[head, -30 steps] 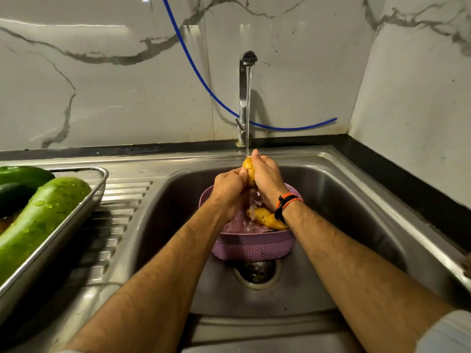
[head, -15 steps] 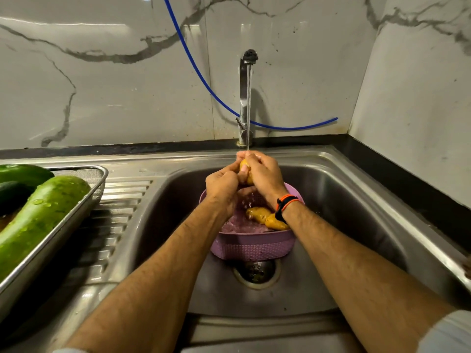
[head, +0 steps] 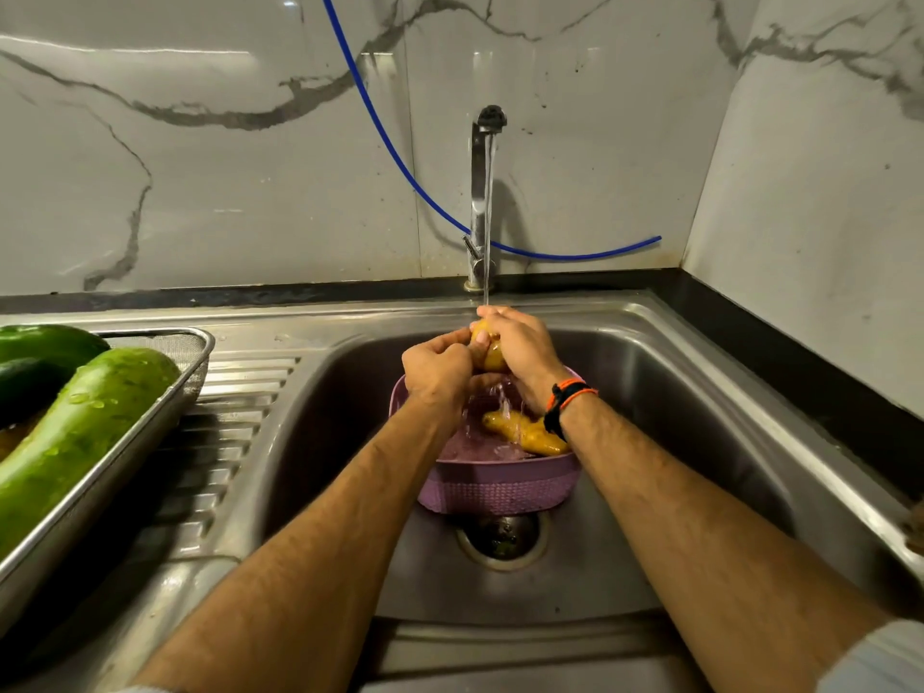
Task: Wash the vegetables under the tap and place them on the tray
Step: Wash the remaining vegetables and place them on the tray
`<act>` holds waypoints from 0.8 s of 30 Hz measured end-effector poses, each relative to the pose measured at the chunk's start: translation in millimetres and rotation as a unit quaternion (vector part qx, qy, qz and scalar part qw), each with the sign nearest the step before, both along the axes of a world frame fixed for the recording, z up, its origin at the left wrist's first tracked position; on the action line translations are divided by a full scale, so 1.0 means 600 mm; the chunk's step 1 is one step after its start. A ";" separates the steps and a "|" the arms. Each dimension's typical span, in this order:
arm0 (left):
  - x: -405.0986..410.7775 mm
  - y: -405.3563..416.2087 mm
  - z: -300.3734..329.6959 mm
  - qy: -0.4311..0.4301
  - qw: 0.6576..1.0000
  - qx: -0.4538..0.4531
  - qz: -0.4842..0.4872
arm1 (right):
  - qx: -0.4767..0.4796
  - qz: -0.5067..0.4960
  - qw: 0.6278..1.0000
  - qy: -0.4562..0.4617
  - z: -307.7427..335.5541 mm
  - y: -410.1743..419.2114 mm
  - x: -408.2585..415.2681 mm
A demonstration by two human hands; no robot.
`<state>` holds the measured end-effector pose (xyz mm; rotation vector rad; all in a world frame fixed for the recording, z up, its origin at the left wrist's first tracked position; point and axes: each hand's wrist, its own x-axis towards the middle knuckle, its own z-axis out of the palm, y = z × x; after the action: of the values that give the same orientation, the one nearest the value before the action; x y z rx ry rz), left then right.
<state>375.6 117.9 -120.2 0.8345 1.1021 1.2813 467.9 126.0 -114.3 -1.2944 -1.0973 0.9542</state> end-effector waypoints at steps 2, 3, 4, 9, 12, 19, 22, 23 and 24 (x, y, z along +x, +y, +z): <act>-0.003 0.006 -0.003 -0.005 1.000 -0.019 -0.005 | -0.019 0.002 0.999 0.044 0.000 0.000 0.003; -0.005 0.007 -0.004 -0.010 1.000 -0.025 -0.007 | -0.024 -0.002 0.997 0.072 0.000 0.002 0.004; -0.006 0.009 -0.003 -0.018 0.999 -0.028 -0.009 | -0.028 -0.009 0.994 0.101 0.000 0.003 0.005; -0.017 0.017 -0.015 0.029 0.997 -0.001 -0.069 | -0.074 -0.056 0.952 0.291 0.004 0.003 0.007; -0.021 0.021 -0.026 0.079 0.995 0.017 -0.063 | -0.081 -0.040 0.939 0.332 0.006 -0.002 0.003; -0.022 0.018 -0.019 0.051 0.995 0.048 -0.074 | -0.056 -0.030 0.934 0.351 0.012 -0.006 -0.001; -0.019 0.013 -0.010 0.007 0.994 0.056 -0.092 | -0.043 -0.027 0.936 0.348 0.012 -0.005 0.000; -0.019 0.012 -0.008 -0.007 0.994 0.054 -0.095 | -0.036 -0.020 0.939 0.343 0.011 -0.005 0.002; -0.018 0.012 -0.008 -0.012 0.994 0.052 -0.094 | -0.029 -0.011 0.942 0.333 0.010 -0.006 0.003</act>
<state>364.7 124.8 -125.1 0.9748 0.9212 1.1946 469.4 122.3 -108.6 -0.9105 -0.5259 1.2887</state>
